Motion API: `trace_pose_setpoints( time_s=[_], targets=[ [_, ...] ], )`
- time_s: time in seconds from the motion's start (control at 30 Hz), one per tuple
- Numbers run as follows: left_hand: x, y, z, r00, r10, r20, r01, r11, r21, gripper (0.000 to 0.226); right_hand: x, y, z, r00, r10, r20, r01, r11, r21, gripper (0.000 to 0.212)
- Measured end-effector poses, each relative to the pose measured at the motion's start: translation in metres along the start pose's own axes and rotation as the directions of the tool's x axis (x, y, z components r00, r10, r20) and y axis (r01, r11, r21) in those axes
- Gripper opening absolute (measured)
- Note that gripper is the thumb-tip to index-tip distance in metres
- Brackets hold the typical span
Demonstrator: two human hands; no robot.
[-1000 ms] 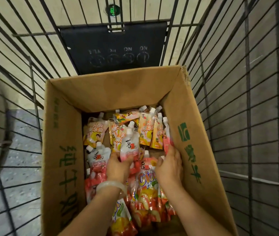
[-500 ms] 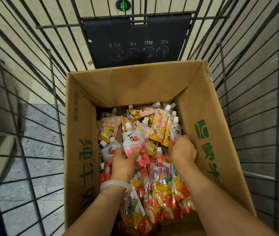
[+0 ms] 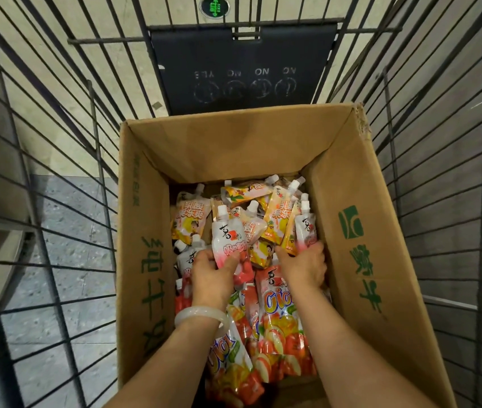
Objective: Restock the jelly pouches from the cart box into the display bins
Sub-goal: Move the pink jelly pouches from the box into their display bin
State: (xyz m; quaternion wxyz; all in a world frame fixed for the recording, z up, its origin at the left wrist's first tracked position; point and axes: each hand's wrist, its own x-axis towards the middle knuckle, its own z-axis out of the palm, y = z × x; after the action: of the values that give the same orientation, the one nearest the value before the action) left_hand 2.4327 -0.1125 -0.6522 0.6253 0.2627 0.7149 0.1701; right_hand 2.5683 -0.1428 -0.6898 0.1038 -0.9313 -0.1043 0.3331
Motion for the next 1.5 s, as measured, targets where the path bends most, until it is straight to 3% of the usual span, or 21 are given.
trace_pose_setpoints(
  time_s=[0.1,0.23,0.43,0.53,0.67,0.8,0.87,1.0,1.23,1.37,1.5],
  targets=[
    [0.0,0.0,-0.002,1.0,0.005,-0.002,-0.005,1.0,0.001,0.015,0.011,0.011,0.003,0.998,0.054,0.038,-0.052,0.997,-0.055,0.102],
    [0.0,0.001,-0.003,1.0,0.006,-0.005,-0.006,1.0,-0.017,0.013,0.014,0.014,0.001,1.0,0.021,-0.013,-0.021,1.0,-0.013,0.068],
    [-0.005,0.004,0.0,1.0,0.019,0.008,-0.019,1.0,-0.001,0.016,-0.014,0.006,0.004,0.97,-0.24,0.042,0.228,0.954,0.193,0.074],
    [-0.003,0.003,0.001,1.0,0.018,0.0,-0.018,0.999,0.043,0.021,-0.014,-0.002,0.011,0.95,-0.298,0.092,0.271,0.934,0.233,0.07],
    [0.0,0.003,0.001,1.0,-0.008,-0.003,0.008,0.995,0.098,0.029,-0.003,0.003,0.003,0.974,-0.19,0.123,0.162,0.965,0.206,0.08],
    [-0.001,0.002,0.002,0.997,-0.07,0.024,0.068,0.995,0.078,0.034,0.0,0.006,-0.007,0.943,-0.223,0.248,0.159,0.954,0.252,0.05],
    [-0.003,0.0,0.001,0.995,-0.087,0.049,0.084,0.995,0.058,0.031,-0.004,0.005,-0.012,0.924,-0.257,0.284,0.164,0.935,0.313,0.044],
    [-0.019,-0.001,-0.005,0.99,-0.096,0.098,0.105,0.99,-0.089,0.029,-0.021,-0.001,-0.03,0.855,-0.288,0.431,0.035,0.861,0.507,0.032],
    [-0.075,0.05,-0.028,0.96,0.098,0.261,-0.006,0.943,-0.333,0.031,-0.057,-0.022,-0.09,0.737,-0.464,0.492,0.055,0.766,0.64,0.027],
    [-0.117,0.081,-0.048,0.932,0.227,0.283,-0.114,0.923,-0.366,0.051,-0.093,-0.044,-0.128,0.67,-0.563,0.484,0.115,0.723,0.681,0.026],
    [-0.162,0.105,-0.081,0.891,0.361,0.277,-0.224,0.878,-0.423,0.05,-0.141,-0.065,-0.163,0.592,-0.667,0.453,0.187,0.66,0.728,0.024]
  ],
)
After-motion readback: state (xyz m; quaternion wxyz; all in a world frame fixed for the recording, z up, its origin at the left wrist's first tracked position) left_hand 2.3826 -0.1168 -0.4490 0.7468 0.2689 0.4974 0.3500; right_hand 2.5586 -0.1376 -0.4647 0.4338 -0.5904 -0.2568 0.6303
